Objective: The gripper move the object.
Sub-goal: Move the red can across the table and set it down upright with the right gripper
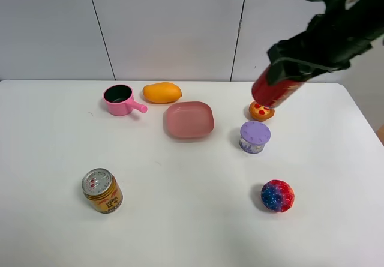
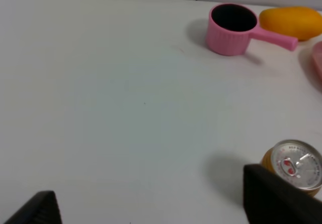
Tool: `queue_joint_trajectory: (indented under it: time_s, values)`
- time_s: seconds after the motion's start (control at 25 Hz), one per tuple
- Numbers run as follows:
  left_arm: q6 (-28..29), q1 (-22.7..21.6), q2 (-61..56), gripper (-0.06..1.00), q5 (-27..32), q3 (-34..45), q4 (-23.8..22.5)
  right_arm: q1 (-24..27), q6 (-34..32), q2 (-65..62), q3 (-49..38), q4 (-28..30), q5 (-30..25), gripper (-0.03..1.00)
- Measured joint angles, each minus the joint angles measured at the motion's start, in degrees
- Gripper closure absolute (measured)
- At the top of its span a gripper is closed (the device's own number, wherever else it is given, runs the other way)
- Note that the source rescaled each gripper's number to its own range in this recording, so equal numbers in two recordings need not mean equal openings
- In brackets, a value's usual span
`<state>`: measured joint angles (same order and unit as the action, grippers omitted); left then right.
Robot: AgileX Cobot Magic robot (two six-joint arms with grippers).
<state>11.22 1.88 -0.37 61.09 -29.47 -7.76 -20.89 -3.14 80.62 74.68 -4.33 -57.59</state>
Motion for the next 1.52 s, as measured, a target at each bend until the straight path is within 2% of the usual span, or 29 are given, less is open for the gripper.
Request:
queue_joint_trajectory:
  time_s: [0.32, 0.56, 0.72, 0.88, 1.2, 1.52]
  values:
    - [0.0, 0.0, 0.0, -0.06, 0.0, 0.0, 0.0, -14.1, 1.2, 21.0, 18.3, 0.2, -3.0, 0.97]
    - [0.0, 0.0, 0.0, -0.06, 0.0, 0.0, 0.0, -21.4, 3.6, 34.3, 31.7, -0.8, -4.5, 0.97]
    - [0.0, 0.0, 0.0, -0.06, 0.0, 0.0, 0.0, -22.9, 5.1, 40.0, 37.1, -3.9, -4.5, 0.97]
    - [0.0, 0.0, 0.0, -0.06, 0.0, 0.0, 0.0, -23.0, 6.2, 43.9, 37.9, -5.2, -4.4, 0.97]
    - [0.0, 0.0, 0.0, -0.06, 0.0, 0.0, 0.0, -23.7, 8.7, 48.3, 37.9, -5.5, -1.8, 0.97]
    - [0.0, 0.0, 0.0, -0.06, 0.0, 0.0, 0.0, -26.9, 10.7, 52.1, 37.9, -4.4, 1.5, 0.97]
